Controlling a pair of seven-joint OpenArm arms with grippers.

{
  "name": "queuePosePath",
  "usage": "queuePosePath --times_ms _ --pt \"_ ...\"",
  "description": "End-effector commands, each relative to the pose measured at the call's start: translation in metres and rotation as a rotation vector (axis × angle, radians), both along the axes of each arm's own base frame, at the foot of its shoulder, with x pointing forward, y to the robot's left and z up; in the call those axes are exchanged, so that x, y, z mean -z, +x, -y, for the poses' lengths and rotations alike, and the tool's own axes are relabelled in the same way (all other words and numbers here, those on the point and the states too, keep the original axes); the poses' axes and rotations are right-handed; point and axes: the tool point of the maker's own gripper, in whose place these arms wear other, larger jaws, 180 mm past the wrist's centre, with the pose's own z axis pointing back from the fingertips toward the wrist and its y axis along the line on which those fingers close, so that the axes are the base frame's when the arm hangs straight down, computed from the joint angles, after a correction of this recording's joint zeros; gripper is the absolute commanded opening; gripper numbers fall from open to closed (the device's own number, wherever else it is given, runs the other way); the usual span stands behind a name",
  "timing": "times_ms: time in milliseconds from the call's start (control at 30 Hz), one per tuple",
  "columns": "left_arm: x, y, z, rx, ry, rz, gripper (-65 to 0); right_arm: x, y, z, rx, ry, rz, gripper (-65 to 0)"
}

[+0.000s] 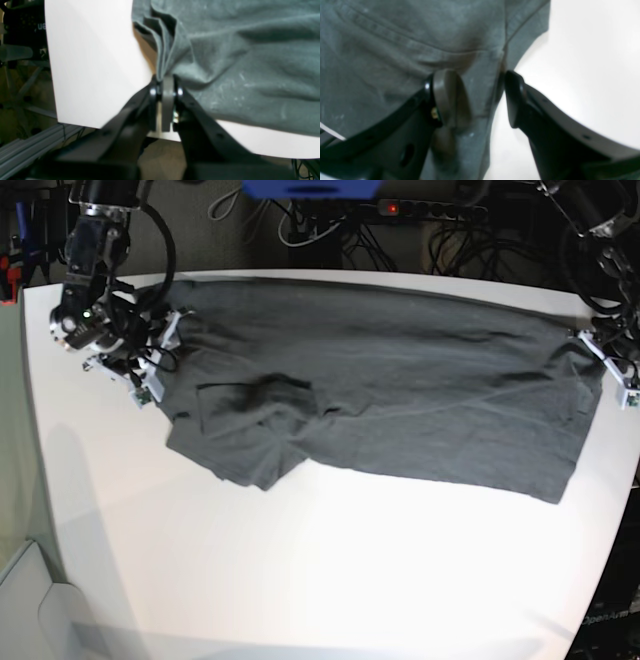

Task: Layout the t-shirt on the table in an organized manner, then fold the t-shirt properly
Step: 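Grasp the grey shirt's bunched fabric with the right gripper and lift it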

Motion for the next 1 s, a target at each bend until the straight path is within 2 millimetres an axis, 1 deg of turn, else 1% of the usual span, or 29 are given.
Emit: queuePosePath --times_ms 0,67,133,300,433,533,667,733,833,967 --pt "-0.016 0.009 -0.008 0.000 0.029 0.044 -64.4 -0.010 0.010 0.001 0.002 0.003 0.042 -42.3" --pt "-0.016 0.009 -0.008 0.000 0.029 0.044 -64.4 -0.010 0.010 0.001 0.002 0.003 0.042 -52.6" --pt "-0.016 0.009 -0.008 0.000 0.029 0.044 -64.4 -0.011 0.010 0.001 0.002 0.003 0.045 -64.4" --pt "-0.016 0.009 -0.008 -0.001 0.028 0.045 -64.4 -0.018 0.017 0.001 -0.001 -0.001 0.071 -65.0" --pt "-0.016 0.009 -0.008 -0.002 0.028 0.045 -64.4 -0.042 0.023 -0.001 -0.016 -0.021 0.144 -65.0" --pt "-0.016 0.009 -0.009 -0.002 0.029 0.044 -64.4 -0.059 0.023 -0.003 -0.028 -0.041 0.193 -65.0" --pt "-0.016 0.009 -0.009 -0.003 0.030 0.043 -64.4 -0.075 0.026 -0.003 -0.035 -0.063 0.236 -65.0" --pt "-0.017 0.009 -0.010 -0.003 0.031 0.043 -64.4 -0.077 0.021 -0.001 -0.032 -0.071 0.239 -65.0" --pt "-0.017 0.009 -0.010 -0.002 0.033 0.044 -64.4 -0.082 0.012 0.009 -0.008 -0.091 0.248 -65.0" --pt "-0.017 0.009 -0.011 -0.002 0.034 0.043 -64.4 -0.074 -0.006 0.009 -0.013 -0.095 0.213 -65.0"
